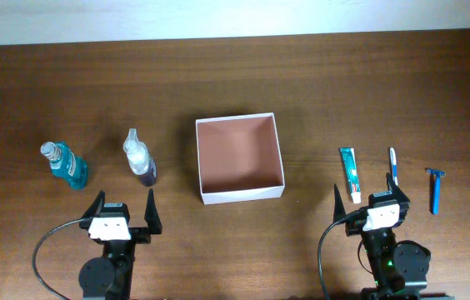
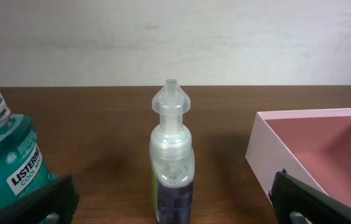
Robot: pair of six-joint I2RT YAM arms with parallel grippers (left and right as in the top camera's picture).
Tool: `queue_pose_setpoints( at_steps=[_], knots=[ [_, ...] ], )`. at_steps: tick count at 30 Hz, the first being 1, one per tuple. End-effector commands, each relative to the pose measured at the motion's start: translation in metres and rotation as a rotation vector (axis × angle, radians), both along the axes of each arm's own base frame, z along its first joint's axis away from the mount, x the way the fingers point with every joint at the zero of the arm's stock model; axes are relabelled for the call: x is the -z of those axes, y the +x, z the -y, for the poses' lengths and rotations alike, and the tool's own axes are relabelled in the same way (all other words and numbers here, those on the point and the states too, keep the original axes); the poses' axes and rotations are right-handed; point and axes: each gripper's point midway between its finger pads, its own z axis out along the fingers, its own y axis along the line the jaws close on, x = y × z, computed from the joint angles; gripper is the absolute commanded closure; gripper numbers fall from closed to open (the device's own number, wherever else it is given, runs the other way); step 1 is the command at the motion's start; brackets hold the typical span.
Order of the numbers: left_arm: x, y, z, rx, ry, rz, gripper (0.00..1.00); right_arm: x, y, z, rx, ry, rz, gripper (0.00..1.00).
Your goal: Pack container
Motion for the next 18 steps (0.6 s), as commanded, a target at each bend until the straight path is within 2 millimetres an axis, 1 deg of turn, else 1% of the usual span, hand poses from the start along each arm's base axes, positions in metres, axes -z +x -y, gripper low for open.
queue_pose_setpoints(
  at_steps=[1, 11, 12, 15, 18],
  knots=[
    [0.0009, -0.0002, -0.0010, -0.003, 0.016, 0.002, 0.01, 0.0012, -0.0007, -0.0035, -0.018, 0.004, 0.000, 0.01],
    [0.0009, -0.0002, -0.0010, -0.003, 0.016, 0.002, 0.00, 0.0012, -0.0008, -0.0045, -0.024, 0.008, 0.000, 0.01],
    [0.0009, -0.0002, -0.0010, -0.003, 0.015, 0.002, 0.01, 0.0012, -0.0008, -0.0043, -0.019, 0.069, -0.008, 0.01],
    [-0.0003, -0.0002, -0.0012, -0.004, 0.011, 0.006, 0.00, 0.0031, -0.0002, -0.0033, -0.009, 0.114, -0.022, 0.01],
    [-0.0060, -0.0029, -0.0012, -0.006, -0.024, -0.010, 0.01, 0.0036, -0.0017, -0.0034, -0.002, 0.185, -0.062, 0.01]
  ],
)
